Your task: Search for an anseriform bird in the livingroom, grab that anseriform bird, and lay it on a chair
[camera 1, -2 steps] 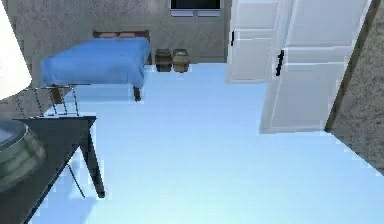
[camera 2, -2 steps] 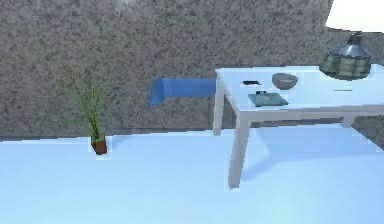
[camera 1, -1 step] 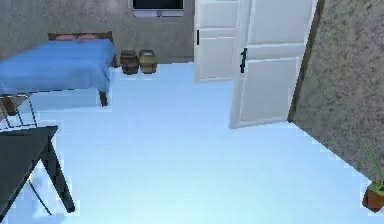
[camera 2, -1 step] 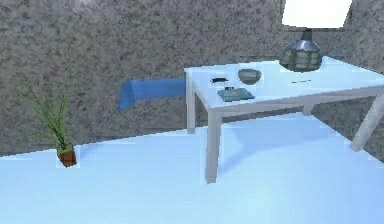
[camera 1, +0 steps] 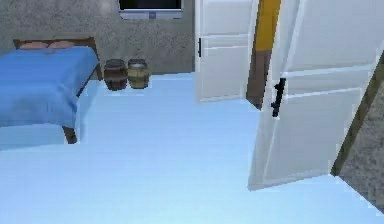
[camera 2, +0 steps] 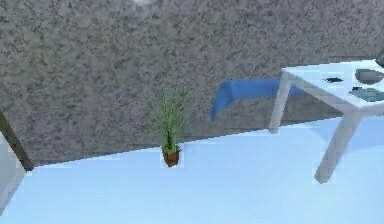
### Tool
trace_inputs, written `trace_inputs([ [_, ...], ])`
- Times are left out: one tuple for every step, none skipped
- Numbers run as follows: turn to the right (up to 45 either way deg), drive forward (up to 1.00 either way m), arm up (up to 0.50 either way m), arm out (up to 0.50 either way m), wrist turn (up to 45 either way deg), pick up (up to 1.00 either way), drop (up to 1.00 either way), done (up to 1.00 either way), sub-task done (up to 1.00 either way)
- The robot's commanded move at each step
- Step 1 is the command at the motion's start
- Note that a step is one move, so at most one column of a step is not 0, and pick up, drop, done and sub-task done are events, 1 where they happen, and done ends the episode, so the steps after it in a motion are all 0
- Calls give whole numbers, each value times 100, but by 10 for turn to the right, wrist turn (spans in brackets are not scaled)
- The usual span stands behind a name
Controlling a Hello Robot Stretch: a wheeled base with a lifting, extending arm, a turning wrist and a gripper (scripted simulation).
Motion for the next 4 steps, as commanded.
trace_inputs([
  [0, 70, 0, 0, 0, 0, 0, 0, 0],
  [30, 0, 0, 0, 0, 0, 0, 0, 0],
  [0, 100, 0, 0, 0, 0, 0, 0, 0],
  [0, 15, 0, 0, 0, 0, 0, 0, 0],
])
